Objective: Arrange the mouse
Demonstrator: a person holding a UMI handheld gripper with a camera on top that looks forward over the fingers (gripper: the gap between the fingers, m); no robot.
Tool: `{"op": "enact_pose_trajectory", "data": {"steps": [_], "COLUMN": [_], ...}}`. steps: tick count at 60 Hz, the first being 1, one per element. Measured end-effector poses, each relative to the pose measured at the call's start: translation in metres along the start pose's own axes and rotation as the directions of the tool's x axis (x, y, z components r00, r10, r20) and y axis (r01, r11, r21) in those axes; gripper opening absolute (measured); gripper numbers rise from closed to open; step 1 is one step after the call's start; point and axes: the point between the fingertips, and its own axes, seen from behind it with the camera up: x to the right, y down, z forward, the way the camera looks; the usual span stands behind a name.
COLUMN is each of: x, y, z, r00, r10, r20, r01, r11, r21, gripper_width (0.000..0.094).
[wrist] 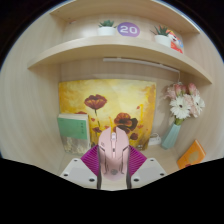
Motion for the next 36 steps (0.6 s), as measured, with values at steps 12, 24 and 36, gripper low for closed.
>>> {"op": "enact_pose_trajectory", "data": {"steps": [12,24,36], "x": [-0.119,-0.151,-0.156], "y": [0.049,0.185,0.27], "z": [-0.004,0.02,0.031], "r00": [0.993,0.992,0.994], "r10": [-0.015,-0.029,-0.027], "r20": [0.115,0.123,0.106], "r01": [0.021,0.062,0.066], "r11": [0.998,0.961,0.919], "r21": [-0.054,-0.268,-0.389], "gripper_width": [0.0335,0.0335,0.0337]}}
